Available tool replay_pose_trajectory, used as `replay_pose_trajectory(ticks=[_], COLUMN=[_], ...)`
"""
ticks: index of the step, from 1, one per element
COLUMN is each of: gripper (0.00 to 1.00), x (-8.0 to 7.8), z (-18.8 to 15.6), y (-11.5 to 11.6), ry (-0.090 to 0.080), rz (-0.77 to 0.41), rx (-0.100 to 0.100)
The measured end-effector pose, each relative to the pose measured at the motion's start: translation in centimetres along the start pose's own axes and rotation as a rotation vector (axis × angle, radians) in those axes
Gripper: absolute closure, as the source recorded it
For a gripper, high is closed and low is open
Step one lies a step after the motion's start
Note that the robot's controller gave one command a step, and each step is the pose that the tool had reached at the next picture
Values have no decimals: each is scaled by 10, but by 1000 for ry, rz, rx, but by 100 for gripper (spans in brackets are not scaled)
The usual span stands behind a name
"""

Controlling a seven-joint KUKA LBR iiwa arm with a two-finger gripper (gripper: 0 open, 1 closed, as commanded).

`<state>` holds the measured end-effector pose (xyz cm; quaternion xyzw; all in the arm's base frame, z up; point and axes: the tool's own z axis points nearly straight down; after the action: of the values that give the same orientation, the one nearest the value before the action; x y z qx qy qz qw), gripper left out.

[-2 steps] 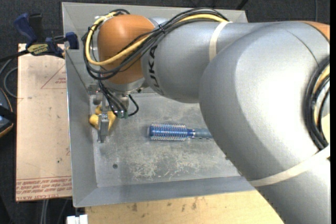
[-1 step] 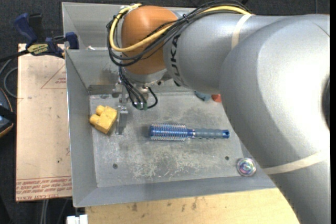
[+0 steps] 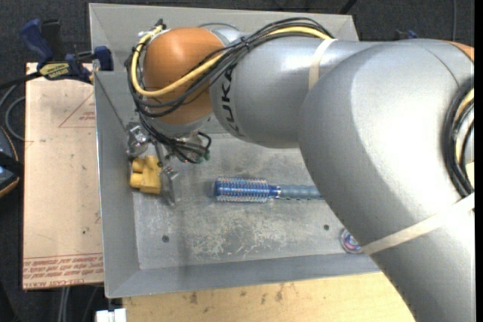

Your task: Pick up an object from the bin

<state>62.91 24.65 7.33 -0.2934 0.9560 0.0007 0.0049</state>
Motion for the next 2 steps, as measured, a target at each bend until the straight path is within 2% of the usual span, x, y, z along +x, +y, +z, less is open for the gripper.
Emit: replay_pose_trajectory(ticks=[1,2], gripper=[0,100], x=[-2,-2], z=[-2,-3], y=[-1,0], ry=[3,1], rz=[4,4], rx=[-1,-2])
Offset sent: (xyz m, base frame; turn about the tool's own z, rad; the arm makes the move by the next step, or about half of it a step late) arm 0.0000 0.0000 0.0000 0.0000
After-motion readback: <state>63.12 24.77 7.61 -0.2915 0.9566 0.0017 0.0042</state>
